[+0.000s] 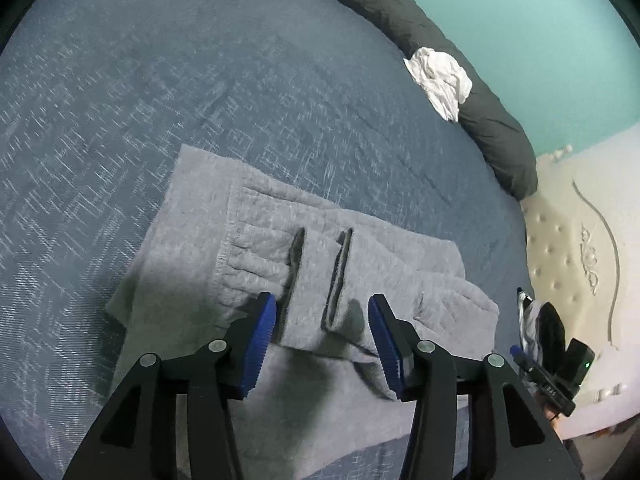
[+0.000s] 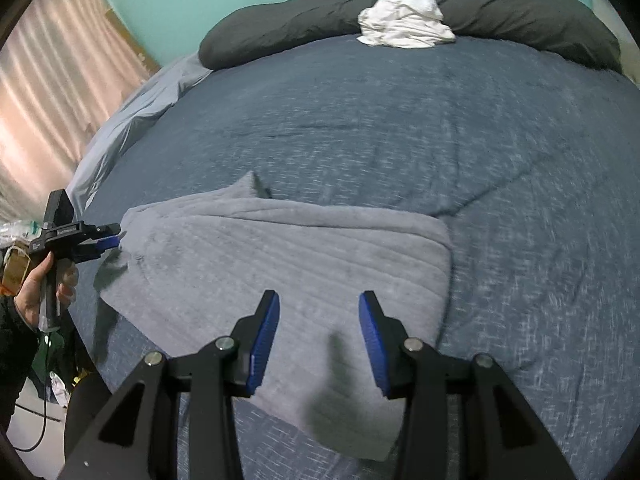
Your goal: Fold clothes
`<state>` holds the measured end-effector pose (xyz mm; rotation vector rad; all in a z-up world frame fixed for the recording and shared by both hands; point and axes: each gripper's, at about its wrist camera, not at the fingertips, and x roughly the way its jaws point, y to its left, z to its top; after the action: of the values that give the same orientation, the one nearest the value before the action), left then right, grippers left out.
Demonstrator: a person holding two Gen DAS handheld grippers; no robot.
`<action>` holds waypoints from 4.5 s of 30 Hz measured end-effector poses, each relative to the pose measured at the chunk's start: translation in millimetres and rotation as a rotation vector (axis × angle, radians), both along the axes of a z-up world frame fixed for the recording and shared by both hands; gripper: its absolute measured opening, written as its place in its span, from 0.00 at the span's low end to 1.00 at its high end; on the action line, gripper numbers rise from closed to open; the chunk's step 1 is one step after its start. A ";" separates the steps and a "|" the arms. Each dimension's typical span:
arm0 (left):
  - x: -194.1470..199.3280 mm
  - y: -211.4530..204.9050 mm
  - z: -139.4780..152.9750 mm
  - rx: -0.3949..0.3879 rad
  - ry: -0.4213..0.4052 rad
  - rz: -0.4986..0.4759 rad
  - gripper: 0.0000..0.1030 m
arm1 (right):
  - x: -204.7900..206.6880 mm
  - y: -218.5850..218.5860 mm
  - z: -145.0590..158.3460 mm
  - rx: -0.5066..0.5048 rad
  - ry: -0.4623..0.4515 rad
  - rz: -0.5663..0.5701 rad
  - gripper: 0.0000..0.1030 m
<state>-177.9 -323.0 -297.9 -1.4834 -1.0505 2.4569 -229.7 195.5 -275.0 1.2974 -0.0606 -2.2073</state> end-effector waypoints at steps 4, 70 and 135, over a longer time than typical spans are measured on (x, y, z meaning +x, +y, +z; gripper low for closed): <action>-4.3 6.6 -7.5 0.009 -0.007 -0.002 0.50 | -2.1 14.1 -3.1 -0.017 -0.007 -0.035 0.41; 35.3 -55.2 -29.6 -0.067 0.000 0.057 0.38 | -31.6 -7.6 -42.1 -0.145 -0.203 -0.096 0.13; -62.0 137.4 8.5 -0.148 0.038 -0.276 0.04 | -30.1 205.1 -27.1 -0.072 -0.139 -0.338 0.16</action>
<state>-239.9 -185.6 -289.4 -1.4990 -0.6197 2.3976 -259.8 400.6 -302.1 1.4871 -0.4376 -2.3604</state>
